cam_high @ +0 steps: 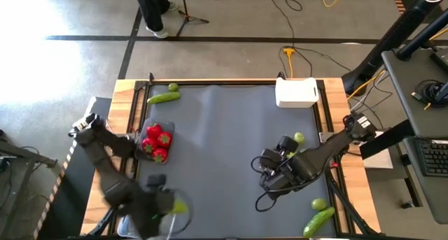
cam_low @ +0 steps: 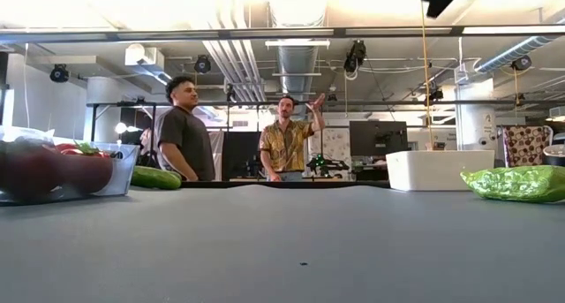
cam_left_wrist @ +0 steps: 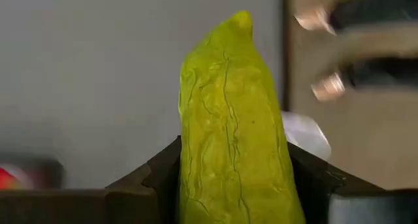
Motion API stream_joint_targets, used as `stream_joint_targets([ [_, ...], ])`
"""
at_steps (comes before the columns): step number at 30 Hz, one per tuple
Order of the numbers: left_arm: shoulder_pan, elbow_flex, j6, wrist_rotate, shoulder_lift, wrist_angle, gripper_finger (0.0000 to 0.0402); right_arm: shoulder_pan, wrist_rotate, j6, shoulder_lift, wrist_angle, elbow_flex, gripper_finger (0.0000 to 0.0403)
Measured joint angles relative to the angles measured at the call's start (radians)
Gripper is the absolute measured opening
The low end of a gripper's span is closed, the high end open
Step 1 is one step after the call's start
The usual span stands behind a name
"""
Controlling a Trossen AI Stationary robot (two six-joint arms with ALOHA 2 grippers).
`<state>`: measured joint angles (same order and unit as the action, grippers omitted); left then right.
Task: Sort produce into baskets
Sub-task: Put the center pickle into the transparent bin
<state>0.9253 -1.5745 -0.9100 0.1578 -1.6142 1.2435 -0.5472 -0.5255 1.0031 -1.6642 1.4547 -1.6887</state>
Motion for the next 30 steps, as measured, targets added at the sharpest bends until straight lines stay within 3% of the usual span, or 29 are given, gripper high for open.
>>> stream_joint_targets([
  [7, 0.228, 0.039, -0.052, -0.112, -0.033, 0.011, 0.0177, 0.018, 0.001, -0.016, -0.001, -0.243, 0.087, 0.0370],
  [10, 0.233, 0.115, -0.086, -0.174, -0.031, 0.009, 0.0177, 0.033, -0.001, -0.016, -0.002, -0.287, 0.093, 0.0370],
  [14, 0.225, 0.234, -0.071, -0.120, 0.001, -0.081, 0.0177, 0.043, 0.000, -0.066, -0.002, -0.341, 0.093, 0.0370],
  [20, 0.213, 0.398, -0.051, -0.126, 0.016, -0.283, 0.0178, 0.044, 0.071, -0.070, -0.002, -0.333, 0.093, 0.0370],
  [30, 0.203, 0.550, -0.211, -0.119, 0.030, -0.285, 0.0209, 0.044, 0.134, -0.034, -0.002, -0.307, 0.092, 0.0370],
])
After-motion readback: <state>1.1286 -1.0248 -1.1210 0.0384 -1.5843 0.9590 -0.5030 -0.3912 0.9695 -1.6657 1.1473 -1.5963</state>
